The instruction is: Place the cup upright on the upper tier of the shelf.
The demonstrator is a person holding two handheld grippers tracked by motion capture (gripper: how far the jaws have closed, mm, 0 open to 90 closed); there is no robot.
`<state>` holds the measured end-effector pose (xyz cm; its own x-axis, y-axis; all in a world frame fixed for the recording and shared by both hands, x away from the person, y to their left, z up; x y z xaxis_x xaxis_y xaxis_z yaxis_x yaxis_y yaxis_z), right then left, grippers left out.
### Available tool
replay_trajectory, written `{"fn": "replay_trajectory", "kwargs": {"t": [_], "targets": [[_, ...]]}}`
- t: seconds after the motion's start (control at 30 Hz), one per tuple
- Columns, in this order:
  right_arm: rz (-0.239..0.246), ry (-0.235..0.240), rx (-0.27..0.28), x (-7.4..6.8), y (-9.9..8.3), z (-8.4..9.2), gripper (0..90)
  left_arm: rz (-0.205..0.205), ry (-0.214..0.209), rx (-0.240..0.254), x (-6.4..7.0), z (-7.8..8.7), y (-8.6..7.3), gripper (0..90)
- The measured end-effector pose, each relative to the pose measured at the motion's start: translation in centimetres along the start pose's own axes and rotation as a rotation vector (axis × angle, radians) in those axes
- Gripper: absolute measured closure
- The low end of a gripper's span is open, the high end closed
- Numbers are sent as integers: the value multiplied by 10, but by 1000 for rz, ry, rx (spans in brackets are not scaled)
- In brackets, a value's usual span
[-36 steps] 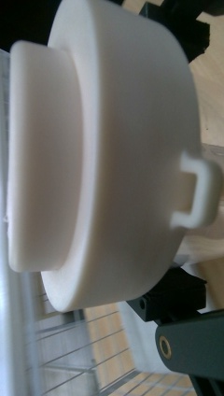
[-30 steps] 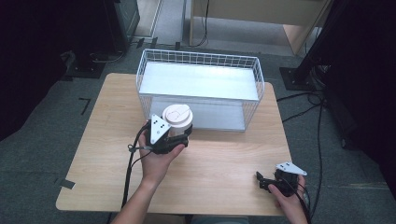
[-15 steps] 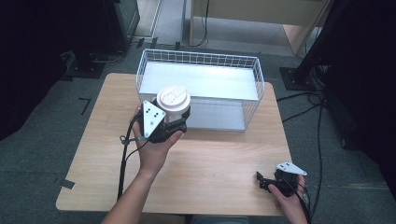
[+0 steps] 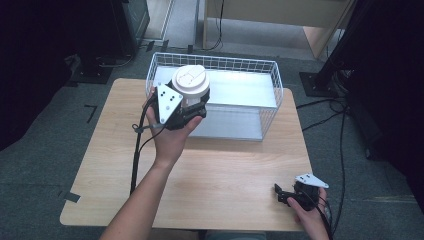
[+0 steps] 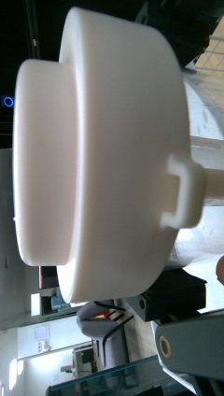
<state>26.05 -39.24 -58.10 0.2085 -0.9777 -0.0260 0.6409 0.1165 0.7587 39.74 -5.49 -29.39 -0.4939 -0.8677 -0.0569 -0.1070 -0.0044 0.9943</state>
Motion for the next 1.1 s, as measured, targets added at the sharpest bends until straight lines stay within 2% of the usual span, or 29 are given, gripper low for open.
{"fn": "replay_trajectory", "kwargs": {"t": [0.2, 0.37, 0.43, 0.47, 0.53, 0.6, 0.93, 1.1], "targets": [[-1, 0, 2, 0, 0, 0, 63, -1, 13, -3, -7, -15, 4, 157], [1, 0, 1, 0, 0, 0, 64, 0, 39, -6, -16, -29, 7, 157], [0, 3, -1, 0, 0, 0, 64, 38, 34, -8, -18, -35, 10, 158], [1, 3, 1, 0, 0, 0, 64, 44, 37, -7, -19, -37, 11, 158], [1, 3, 1, 0, 0, 0, 64, 25, 54, -10, -21, -44, 12, 157], [0, 3, -1, 0, 0, 0, 64, 22, 69, -13, -24, -52, 12, 158], [-3, 2, 1, 0, 0, 0, 66, -2, 73, -21, -29, -82, 7, 157], [-4, 2, 2, 0, 0, 0, 66, 1, 78, -33, -32, -91, 2, 157]]}}
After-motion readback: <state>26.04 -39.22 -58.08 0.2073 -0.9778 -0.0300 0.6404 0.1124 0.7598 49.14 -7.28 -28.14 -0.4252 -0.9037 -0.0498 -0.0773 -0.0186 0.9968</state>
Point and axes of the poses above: each handheld gripper's, and its own axes: z roughly backward along the jaws, y roughly out of its top, x roughly to its right, the point moved 8 cm from there along -z, roughly forward along the jaws, and after that the axes turned 3 degrees about x, right-handed, at the moved point
